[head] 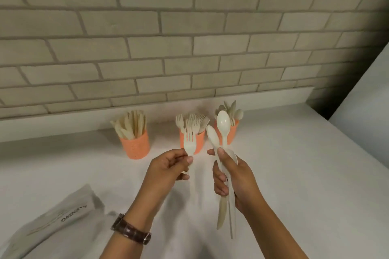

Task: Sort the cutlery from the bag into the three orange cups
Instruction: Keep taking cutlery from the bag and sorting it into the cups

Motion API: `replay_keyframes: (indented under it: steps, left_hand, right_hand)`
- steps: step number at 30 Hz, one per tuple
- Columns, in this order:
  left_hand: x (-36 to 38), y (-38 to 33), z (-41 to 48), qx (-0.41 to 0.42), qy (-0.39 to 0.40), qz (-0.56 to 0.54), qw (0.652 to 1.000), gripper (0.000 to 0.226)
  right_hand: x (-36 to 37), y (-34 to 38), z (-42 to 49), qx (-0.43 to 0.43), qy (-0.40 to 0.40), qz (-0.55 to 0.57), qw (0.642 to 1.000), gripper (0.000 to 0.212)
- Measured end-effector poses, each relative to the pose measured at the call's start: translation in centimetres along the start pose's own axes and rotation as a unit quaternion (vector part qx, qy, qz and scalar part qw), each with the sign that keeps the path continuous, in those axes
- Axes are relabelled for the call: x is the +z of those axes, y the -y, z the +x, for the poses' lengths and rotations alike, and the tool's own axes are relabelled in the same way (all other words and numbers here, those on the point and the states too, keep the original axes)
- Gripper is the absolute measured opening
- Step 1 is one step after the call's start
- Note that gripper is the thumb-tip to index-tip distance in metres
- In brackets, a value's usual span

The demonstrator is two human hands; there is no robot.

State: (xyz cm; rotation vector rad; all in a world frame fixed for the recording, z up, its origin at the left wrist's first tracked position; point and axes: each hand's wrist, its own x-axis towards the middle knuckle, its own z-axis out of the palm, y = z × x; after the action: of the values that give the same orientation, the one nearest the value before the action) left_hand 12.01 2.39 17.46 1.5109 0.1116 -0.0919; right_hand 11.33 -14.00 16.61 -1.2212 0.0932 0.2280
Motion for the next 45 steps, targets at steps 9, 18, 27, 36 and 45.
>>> replay_keyframes:
  steps: [9,18,27,36,45]
  left_hand:
    - [5.5,-0.7,5.6,0.08,-0.183,-0.002,0.98,0.009]
    - [6.0,1.6,12.9,0.136,-0.289,0.224,0.921,0.006]
    - [6.3,4.5,14.0,0.088,-0.304,0.484,0.816,0.043]
    - [7.8,0.2,5.4,0.097,-0.037,0.058,0.993,0.031]
    - [5.3,-2.1,3.0,0.139,0.085,0.042,0.986,0.027]
  right_hand:
    - [-9.8,2.6,1.2,0.029,0.008,-0.037,0.999,0.047]
    - [-12.0,3.5,2.5,0.038,0.015,-0.023,0.999,0.045]
    - [-10.5,3.1,2.7,0.043,0.009,-0.026,0.999,0.045]
    - [-8.7,2.8,2.1,0.106,0.077,0.078,0.988,0.048]
    - [-6.6,1.7,0.8,0.182,0.233,0.135,0.946,0.054]
